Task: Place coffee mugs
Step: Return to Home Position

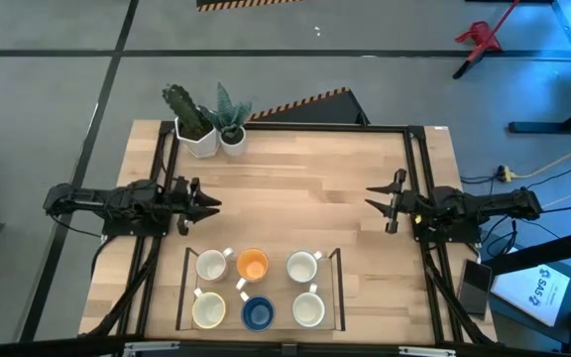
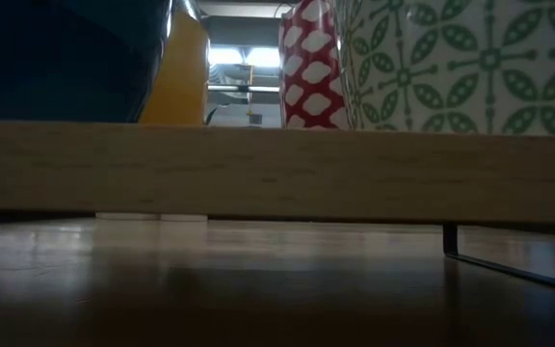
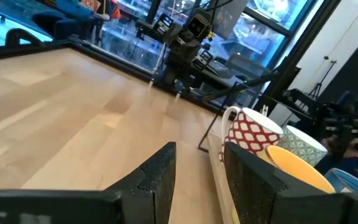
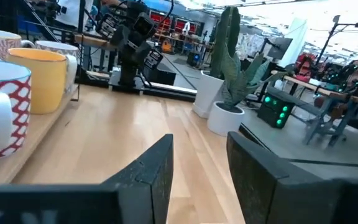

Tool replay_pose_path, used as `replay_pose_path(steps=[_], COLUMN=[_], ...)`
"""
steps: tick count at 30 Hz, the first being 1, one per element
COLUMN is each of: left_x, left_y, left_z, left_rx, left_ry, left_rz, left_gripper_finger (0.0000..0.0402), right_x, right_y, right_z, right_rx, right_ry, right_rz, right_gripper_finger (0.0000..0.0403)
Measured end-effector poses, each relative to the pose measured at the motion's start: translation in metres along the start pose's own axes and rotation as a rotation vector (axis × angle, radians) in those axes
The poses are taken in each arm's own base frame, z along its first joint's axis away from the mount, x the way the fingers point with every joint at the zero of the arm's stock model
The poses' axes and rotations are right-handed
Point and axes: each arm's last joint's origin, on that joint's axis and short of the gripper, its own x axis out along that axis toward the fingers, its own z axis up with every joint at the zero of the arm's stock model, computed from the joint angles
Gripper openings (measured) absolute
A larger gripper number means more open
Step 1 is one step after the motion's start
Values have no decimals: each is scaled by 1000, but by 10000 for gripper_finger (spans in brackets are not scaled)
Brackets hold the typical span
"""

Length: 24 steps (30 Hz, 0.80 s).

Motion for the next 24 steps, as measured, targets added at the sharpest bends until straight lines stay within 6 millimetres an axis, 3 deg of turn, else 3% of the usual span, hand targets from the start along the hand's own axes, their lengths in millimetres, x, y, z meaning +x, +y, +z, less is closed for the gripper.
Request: replay_pose_path(steps=[7, 24], left_x=[0, 0], left_y=[0, 0], left_z=[0, 0], left_rx=[-4, -4], left_ry=[1, 1], left_rz=[-2, -2], left_gripper_finger=[130, 130], right_x=[0, 0], right_y=[4, 4], right_z=[0, 0], right_rx=[2, 2], right_ry=[-24, -26], right_rz=[136, 136], right_gripper_finger=[138, 138])
